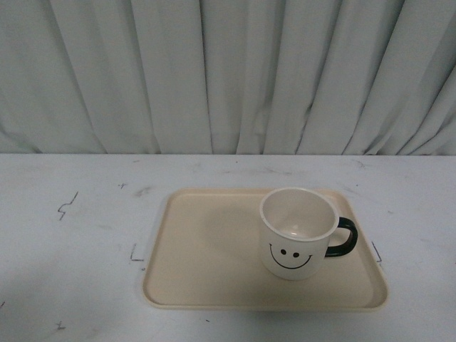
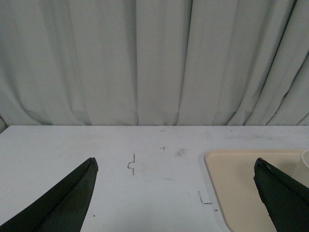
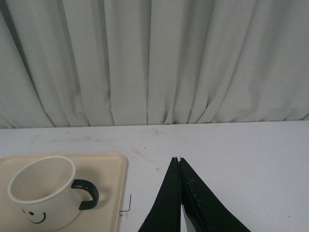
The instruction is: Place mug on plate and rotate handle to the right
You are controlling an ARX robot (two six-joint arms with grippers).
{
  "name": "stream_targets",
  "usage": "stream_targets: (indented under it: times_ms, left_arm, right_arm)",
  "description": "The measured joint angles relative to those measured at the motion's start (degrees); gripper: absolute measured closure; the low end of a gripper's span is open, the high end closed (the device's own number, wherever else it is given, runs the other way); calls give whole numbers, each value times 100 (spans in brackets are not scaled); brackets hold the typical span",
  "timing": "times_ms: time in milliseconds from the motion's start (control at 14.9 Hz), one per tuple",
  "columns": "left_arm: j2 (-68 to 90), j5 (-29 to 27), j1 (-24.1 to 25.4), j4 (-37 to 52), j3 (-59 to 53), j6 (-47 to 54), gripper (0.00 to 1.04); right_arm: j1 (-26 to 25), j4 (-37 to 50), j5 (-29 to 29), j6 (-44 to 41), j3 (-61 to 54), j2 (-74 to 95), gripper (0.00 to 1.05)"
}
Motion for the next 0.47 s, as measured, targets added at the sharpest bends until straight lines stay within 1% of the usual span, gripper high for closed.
stream_targets:
  times_ms: [469]
  left_arm:
    - [0,0,0,0,0,0,7]
  right_arm:
    - [0,-1609,2,0,-50,-1773,103]
